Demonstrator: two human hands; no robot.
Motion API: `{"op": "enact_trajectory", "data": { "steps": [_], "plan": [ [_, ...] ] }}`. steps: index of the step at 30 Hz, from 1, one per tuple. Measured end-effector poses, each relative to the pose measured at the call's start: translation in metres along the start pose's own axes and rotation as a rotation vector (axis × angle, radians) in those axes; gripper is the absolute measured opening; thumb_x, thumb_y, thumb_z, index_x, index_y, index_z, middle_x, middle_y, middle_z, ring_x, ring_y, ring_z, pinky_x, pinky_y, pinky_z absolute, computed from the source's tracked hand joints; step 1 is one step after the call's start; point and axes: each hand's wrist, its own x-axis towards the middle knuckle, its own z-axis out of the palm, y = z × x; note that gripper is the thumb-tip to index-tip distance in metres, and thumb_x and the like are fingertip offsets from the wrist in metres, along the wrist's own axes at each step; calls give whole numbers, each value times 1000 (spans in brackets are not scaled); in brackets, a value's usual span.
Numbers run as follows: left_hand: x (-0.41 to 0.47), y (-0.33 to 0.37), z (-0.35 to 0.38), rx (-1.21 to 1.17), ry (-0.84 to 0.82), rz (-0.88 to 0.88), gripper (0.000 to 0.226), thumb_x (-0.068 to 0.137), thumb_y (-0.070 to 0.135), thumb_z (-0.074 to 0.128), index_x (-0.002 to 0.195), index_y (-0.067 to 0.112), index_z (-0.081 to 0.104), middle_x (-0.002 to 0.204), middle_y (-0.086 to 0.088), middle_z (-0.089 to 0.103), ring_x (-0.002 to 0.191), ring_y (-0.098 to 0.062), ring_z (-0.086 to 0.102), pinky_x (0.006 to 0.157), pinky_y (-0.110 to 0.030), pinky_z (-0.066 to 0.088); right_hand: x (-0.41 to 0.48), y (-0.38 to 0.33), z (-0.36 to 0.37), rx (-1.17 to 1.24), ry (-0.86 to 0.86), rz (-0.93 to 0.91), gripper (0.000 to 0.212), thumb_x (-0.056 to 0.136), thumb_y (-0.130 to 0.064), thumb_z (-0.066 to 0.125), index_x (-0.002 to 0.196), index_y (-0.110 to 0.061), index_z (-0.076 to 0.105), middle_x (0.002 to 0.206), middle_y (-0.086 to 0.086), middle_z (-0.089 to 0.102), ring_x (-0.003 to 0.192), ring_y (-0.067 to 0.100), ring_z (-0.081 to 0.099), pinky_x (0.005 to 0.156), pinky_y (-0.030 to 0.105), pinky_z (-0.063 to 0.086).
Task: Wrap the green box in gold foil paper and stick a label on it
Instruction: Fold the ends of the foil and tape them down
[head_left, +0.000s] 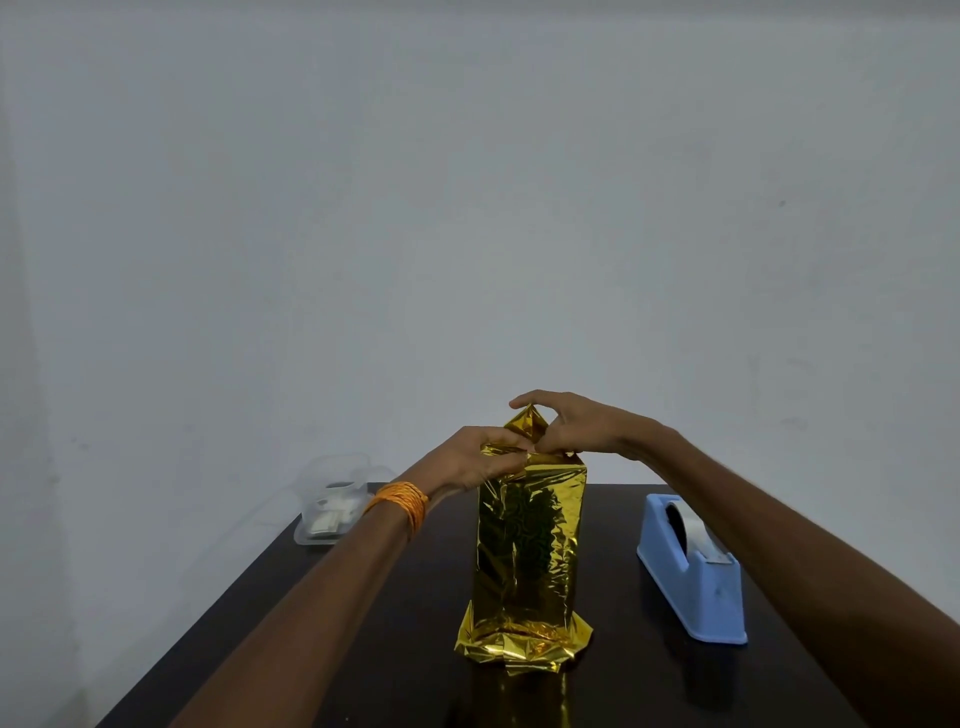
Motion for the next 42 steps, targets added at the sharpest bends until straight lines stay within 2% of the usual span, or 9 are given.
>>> {"op": "enact_trajectory", "data": {
  "steps": [5, 8, 11, 15, 21, 30, 34, 38, 42],
  "plan": [
    [1, 1, 0, -3, -3, 1, 21, 92, 23, 66, 111, 28, 72, 131, -5, 56, 121, -24, 51, 105, -43, 45, 4, 6, -6, -212, 28, -17, 68, 90, -31, 71, 149, -28, 38, 153, 6, 41, 105, 20, 56, 84, 26, 44],
    [-1, 2, 0, -25, -15, 2, 28, 92, 24, 66, 120, 23, 70, 136, -6, 54, 119, -20, 50, 93, -28, 46, -2, 14, -10, -253, 43, 49, 69, 90, -39, 71, 149, -27, 38, 152, 4, 43, 91, 17, 62, 85, 28, 44],
    [0, 1, 0, -19, -8, -12, 33, 92, 23, 66, 124, 20, 67, 138, -7, 52, 119, -21, 51, 90, -25, 47, -11, 21, -4, -308, 196, 71, 67, 89, -40, 72, 147, -26, 41, 136, 8, 56, 100, 20, 58, 83, 29, 42],
    [-1, 2, 1, -31, -3, -9, 31, 92, 24, 65, 123, 25, 69, 135, -3, 54, 121, -22, 50, 103, -38, 45, -19, 22, 18, 106, 276, 110, 63, 87, -48, 71, 141, -33, 44, 105, 3, 60, 91, 16, 59, 73, 26, 46],
    [-4, 5, 1, -34, -12, -18, 30, 94, 24, 64, 124, 24, 68, 138, -5, 51, 117, -20, 52, 91, -25, 48, -24, 32, 30, 564, 265, 247, 43, 91, -23, 71, 130, -30, 54, 124, 12, 62, 103, 22, 61, 76, 31, 49],
    [-8, 7, 1, -38, -13, -24, 30, 96, 22, 61, 126, 23, 66, 136, -1, 52, 104, -7, 53, 77, -11, 45, -27, 31, 41, 699, 254, 270, 33, 89, -24, 73, 119, -27, 60, 102, 8, 69, 96, 21, 66, 84, 36, 49],
    [-10, 4, 3, -182, -24, -47, 25, 95, 24, 63, 118, 32, 68, 133, -1, 54, 113, -16, 57, 95, -31, 51, -29, 32, 44, 701, 267, 261, 28, 92, -20, 69, 117, -30, 61, 107, 12, 68, 106, 26, 65, 82, 35, 48],
    [-5, 6, 8, -427, 158, -90, 31, 78, 43, 77, 105, 39, 62, 142, -3, 48, 126, -28, 52, 101, -53, 49, -33, 28, 43, 702, 266, 250, 30, 94, -16, 65, 122, -25, 59, 92, 6, 66, 90, 17, 63, 76, 31, 47],
    [7, 6, 13, -488, 143, -227, 70, 75, 9, 82, 127, 35, 42, 128, -17, 56, 106, -36, 66, 85, -46, 59, -34, 28, 44, 713, 262, 255, 27, 94, -19, 66, 120, -25, 59, 83, 3, 67, 80, 13, 62, 68, 27, 45]
  ]
}}
